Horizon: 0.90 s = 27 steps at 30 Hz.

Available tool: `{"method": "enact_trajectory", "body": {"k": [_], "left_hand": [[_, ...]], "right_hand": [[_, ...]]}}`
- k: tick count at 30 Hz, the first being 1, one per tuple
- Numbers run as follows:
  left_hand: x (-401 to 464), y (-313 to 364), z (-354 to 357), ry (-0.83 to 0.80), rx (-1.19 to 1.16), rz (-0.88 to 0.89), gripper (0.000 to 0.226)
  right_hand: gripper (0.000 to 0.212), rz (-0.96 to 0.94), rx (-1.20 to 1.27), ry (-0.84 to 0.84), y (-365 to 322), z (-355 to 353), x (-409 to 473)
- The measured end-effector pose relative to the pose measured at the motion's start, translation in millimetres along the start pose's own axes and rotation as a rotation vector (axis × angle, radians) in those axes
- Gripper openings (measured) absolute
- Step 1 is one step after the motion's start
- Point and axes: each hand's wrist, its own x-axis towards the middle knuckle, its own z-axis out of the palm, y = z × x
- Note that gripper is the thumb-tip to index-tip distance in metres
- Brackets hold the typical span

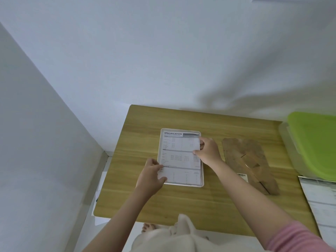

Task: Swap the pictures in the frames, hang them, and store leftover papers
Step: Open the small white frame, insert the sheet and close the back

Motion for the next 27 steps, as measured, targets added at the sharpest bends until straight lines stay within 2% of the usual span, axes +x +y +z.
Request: {"method": "enact_trajectory", "body": {"k": [10,16,21,27], "left_hand": [[3.3,-6.0,3.7,0.013,-0.020,0.019,0.053],[3.2,1.2,6.7,0.106,-0.069,0.019,0.046],[5.1,34.0,21.6,0.109,-0.100,0.069,0.039],[1.7,99.3,72.3,0.066,-0.129,0.119,0.043]], "right_hand": [[0.051,0.048,0.000,0.009,6.1,5.2,3.3],[0.053,0.048,0.102,0.062,16.3,-4.6,-8.3],[0.052,0.067,0.143,0.162,44.2,-28.9,-35.1],[0.046,0.089,0.018,0.205,102.2,-74.3,-62.9]]}}
